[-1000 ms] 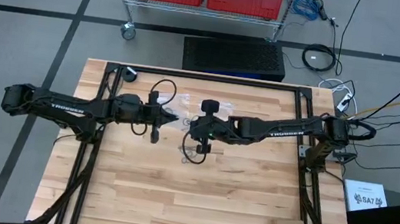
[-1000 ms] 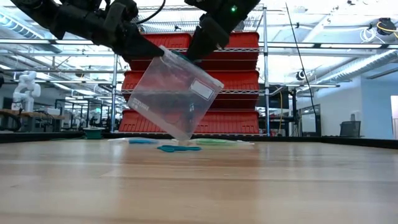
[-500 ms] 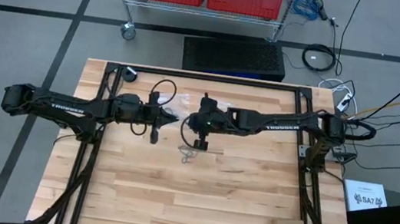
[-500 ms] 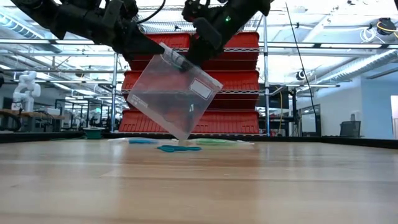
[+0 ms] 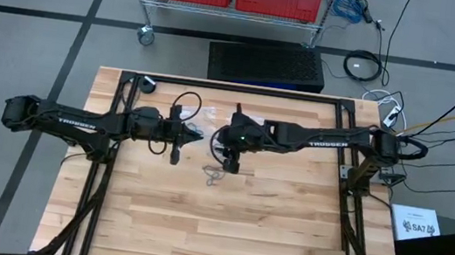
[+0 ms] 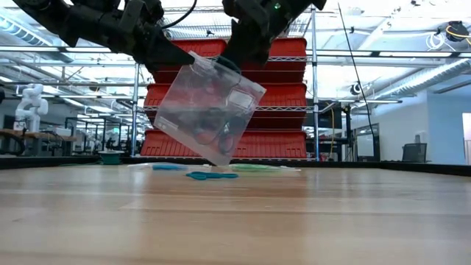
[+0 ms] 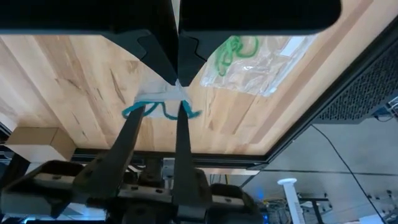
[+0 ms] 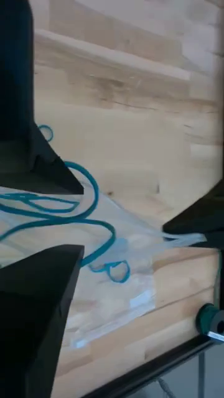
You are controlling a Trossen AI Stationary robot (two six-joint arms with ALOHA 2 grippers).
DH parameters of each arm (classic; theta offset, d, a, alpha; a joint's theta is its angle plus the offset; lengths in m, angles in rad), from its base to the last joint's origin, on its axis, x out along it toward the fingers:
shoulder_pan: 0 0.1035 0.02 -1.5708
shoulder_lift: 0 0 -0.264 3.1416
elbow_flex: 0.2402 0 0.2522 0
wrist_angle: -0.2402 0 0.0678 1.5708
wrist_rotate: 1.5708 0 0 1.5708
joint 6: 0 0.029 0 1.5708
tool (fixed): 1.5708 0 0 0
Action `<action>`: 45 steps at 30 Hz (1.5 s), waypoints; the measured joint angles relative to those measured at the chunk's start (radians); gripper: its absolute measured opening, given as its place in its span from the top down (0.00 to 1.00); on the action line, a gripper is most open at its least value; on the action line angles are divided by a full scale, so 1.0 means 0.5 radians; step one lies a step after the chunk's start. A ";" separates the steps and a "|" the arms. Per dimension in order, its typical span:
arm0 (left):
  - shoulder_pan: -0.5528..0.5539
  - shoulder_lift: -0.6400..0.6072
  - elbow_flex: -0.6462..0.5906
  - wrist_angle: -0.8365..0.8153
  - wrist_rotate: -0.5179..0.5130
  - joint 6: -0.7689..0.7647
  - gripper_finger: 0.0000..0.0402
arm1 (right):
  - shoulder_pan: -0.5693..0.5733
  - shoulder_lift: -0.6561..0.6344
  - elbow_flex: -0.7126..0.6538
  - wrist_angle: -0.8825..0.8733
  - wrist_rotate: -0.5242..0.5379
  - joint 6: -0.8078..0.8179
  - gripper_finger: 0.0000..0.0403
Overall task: Sort rubber bands
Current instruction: Put the blue rubber band into the transparent zip bag
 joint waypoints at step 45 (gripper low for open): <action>0.000 0.000 0.000 -0.007 0.078 0.005 1.00 | -0.257 -0.291 -0.191 -0.660 -0.247 -0.118 0.62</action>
